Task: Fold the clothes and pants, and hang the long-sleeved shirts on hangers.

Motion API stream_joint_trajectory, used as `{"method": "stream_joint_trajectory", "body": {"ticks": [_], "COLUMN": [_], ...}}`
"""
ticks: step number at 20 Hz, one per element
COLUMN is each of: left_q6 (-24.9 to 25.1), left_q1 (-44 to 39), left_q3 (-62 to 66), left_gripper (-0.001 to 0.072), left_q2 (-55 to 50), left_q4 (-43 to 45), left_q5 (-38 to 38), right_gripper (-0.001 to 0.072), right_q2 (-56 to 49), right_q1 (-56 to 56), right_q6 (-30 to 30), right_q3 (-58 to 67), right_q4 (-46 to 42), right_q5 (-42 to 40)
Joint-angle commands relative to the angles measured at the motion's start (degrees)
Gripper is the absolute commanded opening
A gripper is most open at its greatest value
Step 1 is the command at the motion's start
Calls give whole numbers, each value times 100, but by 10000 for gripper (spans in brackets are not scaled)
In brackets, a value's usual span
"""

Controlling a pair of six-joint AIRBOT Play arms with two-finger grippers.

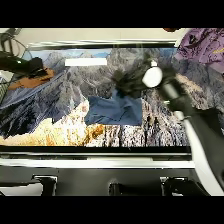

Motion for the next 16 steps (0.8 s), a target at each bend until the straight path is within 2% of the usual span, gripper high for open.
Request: {"method": "stream_joint_trajectory", "body": {"ticks": [1, 5, 11, 12, 14, 15, 16], "left_q6": [17, 17, 17, 17, 15, 15, 15], "left_q1": [245, 254, 254, 254, 251, 251, 251], "left_q3": [0, 0, -15, -20, -22, -33, -44], "left_gripper": [17, 17, 17, 17, 17, 17, 17], "left_q2": [122, 122, 120, 116, 105, 98, 94], "left_q4": [127, 127, 127, 127, 125, 127, 125], "left_q5": [-105, -103, -103, -105, -103, -101, -101], "right_gripper": [26, 26, 30, 78, 365, 479, 551], "right_q2": [-693, -1198, -1475, -1502, -1519, -1510, -1491], "right_q1": [645, 782, 782, 782, 782, 780, 774], "right_q6": [310, 284, 282, 212, -87, -289, -483], "right_q3": [7, 7, 7, 7, 7, 7, 7], "right_q4": [33, 264, 334, 387, 546, 721, 894], "right_q5": [-1003, -1478, -1709, -1762, -1893, -1923, -1921]}}
